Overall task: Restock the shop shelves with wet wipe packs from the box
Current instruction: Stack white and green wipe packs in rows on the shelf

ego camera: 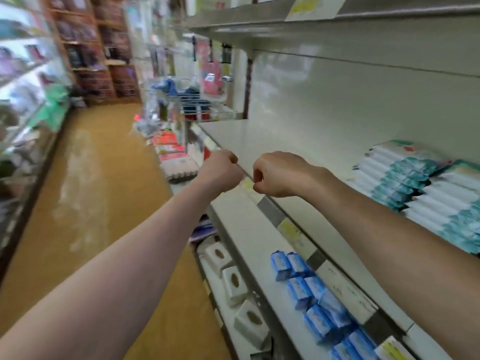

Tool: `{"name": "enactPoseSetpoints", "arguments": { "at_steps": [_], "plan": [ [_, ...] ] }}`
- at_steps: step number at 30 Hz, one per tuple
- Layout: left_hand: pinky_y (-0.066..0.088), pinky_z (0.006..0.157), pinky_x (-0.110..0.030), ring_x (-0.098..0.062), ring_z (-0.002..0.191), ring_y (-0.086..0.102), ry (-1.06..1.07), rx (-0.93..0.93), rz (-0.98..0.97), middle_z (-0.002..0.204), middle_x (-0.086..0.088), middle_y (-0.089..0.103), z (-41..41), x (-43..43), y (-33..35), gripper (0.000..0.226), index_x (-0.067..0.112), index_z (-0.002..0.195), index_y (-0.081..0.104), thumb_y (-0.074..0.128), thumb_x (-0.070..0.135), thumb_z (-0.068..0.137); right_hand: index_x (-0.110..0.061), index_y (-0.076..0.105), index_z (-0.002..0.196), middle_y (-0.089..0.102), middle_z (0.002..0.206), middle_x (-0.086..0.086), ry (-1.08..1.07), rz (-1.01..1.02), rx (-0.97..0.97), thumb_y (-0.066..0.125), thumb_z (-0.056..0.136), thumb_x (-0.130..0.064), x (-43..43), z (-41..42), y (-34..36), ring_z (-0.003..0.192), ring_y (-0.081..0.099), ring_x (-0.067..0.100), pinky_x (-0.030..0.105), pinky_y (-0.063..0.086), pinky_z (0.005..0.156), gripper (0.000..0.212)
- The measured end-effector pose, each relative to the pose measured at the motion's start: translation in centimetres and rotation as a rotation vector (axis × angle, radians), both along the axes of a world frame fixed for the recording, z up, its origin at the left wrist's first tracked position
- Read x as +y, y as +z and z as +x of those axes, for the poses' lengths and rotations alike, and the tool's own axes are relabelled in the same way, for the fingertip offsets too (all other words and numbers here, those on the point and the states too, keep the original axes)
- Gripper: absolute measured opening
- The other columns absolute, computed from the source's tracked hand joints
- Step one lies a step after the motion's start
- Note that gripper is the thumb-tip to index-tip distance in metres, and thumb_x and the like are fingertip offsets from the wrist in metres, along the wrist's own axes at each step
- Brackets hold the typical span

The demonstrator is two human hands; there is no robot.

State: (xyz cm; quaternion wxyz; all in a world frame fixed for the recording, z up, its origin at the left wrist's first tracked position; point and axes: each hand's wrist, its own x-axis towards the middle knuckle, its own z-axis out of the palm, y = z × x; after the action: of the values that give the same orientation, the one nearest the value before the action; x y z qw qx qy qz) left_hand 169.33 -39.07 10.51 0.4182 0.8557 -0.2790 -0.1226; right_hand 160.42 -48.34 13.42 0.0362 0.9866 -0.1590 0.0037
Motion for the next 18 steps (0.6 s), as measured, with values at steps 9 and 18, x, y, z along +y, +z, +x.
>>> {"name": "enactPoseSetpoints", "arguments": {
  "at_steps": [9,18],
  "plan": [
    [0.046,0.065,-0.030,-0.025,0.081,0.056,0.365,0.087,0.058,0.081,-0.003,0.054,0.2,17.2,-2.6,0.031,0.020,0.119,0.057,0.050,0.010,0.090,-0.016,0.065,0.096,0.067,0.093,0.002,0.338,0.050,0.083,0.057,0.089,-0.026,15.0,4.0,-2.3,0.084,0.061,0.021,0.028,0.045,0.063,0.014],
    [0.055,0.079,-0.036,-0.025,0.096,0.061,0.666,0.109,0.124,0.115,-0.010,0.058,-4.1,37.1,-5.6,0.043,0.016,0.136,0.050,0.053,0.013,0.093,-0.015,0.064,0.101,0.064,0.093,0.002,0.630,0.072,0.173,0.061,0.091,-0.033,34.2,4.9,-5.5,0.083,0.060,0.021,0.032,0.051,0.067,0.021]
  ]
}}
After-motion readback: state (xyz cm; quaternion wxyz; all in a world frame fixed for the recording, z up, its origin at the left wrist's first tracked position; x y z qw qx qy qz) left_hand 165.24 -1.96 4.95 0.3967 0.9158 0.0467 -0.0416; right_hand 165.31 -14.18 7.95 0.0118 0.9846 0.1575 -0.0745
